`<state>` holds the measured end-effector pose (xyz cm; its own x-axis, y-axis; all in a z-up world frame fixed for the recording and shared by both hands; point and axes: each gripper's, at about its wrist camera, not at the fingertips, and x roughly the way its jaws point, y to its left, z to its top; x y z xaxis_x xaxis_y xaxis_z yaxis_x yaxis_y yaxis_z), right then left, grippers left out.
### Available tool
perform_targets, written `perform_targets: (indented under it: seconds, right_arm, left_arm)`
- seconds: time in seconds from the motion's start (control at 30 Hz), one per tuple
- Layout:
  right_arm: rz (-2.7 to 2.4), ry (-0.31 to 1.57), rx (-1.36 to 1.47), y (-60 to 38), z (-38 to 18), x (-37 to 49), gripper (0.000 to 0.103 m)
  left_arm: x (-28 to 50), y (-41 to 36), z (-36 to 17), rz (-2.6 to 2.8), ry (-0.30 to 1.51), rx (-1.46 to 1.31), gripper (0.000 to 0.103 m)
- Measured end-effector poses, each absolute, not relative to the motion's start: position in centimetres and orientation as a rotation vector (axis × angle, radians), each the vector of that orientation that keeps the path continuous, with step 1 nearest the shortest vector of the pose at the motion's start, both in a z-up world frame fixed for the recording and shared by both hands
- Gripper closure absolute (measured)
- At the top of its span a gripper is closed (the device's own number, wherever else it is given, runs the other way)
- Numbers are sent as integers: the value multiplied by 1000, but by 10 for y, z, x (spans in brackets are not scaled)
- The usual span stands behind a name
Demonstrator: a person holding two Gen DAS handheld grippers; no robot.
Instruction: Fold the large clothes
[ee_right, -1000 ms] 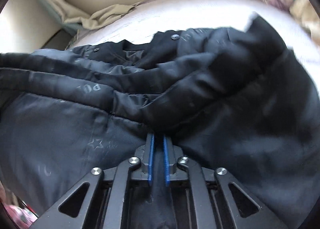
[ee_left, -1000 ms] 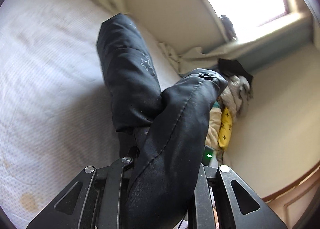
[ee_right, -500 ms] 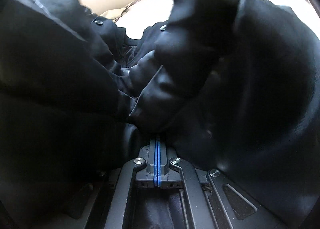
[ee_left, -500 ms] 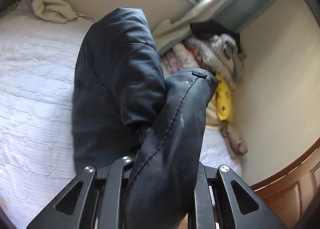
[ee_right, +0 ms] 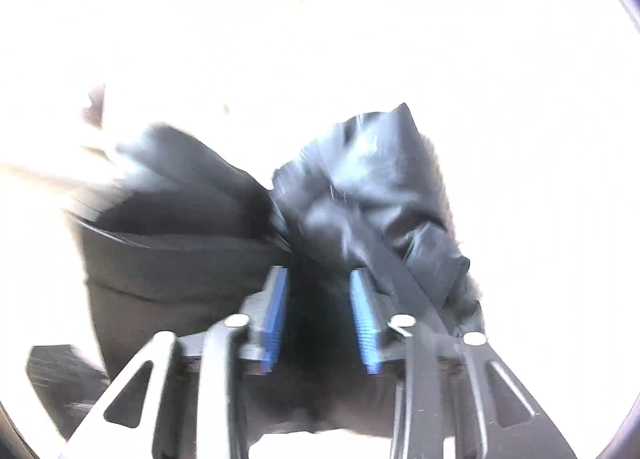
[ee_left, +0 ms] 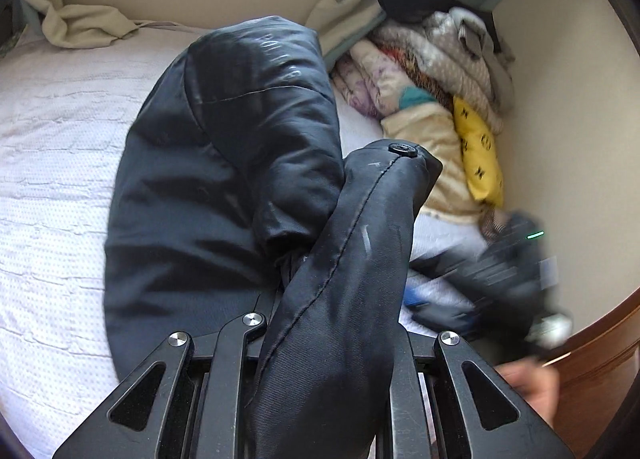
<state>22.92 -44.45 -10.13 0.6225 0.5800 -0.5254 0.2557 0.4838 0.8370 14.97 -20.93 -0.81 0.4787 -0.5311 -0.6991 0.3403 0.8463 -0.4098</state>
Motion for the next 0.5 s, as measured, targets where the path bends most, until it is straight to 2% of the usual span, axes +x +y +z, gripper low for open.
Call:
perform_targets:
  seconds: [0.1, 0.17, 0.37, 0.5]
  right_arm:
    - [364, 787, 1213, -474, -89, 213, 40]
    - [382, 759, 1192, -482, -80, 206, 30]
    - [348, 936, 1112, -461, -93, 238, 28]
    - [388, 990, 1078, -444, -100, 254, 28]
  left_arm:
    - [144, -230, -20, -527, 941, -167, 82]
    - [140, -247, -29, -519, 942, -113, 82]
    - [126, -276, -45, -493, 895, 31, 78]
    - [120, -285, -48, -496, 867, 93, 73]
